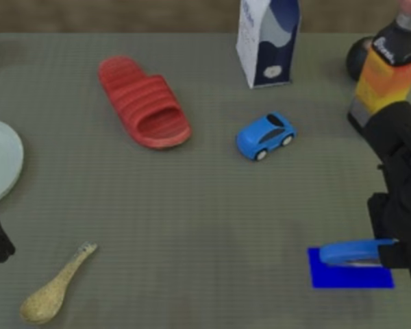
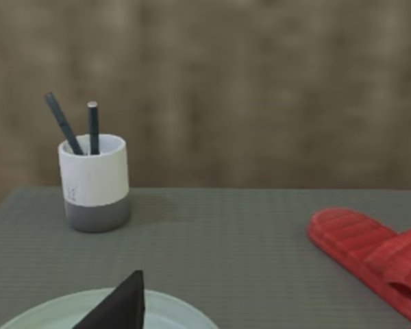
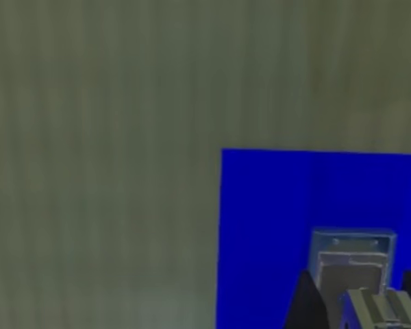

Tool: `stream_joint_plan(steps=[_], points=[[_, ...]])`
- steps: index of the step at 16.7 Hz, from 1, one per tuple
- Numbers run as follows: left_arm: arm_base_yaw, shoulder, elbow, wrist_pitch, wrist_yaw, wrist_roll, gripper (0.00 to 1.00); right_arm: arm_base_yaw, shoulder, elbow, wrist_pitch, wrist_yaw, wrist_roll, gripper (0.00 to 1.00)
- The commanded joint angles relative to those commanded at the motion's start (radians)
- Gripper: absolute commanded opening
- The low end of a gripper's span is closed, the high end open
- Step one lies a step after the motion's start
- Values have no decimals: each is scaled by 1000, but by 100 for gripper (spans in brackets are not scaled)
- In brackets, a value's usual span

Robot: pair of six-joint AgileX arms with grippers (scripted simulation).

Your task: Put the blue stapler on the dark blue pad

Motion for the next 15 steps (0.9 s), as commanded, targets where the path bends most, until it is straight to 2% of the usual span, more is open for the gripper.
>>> stream_joint_plan(steps=[10, 15], points=[[0, 0, 0, 0, 0, 0, 100, 0, 0, 0, 0, 0, 0, 98], [0, 0, 0, 0, 0, 0, 100, 0, 0, 0, 0, 0, 0, 100]])
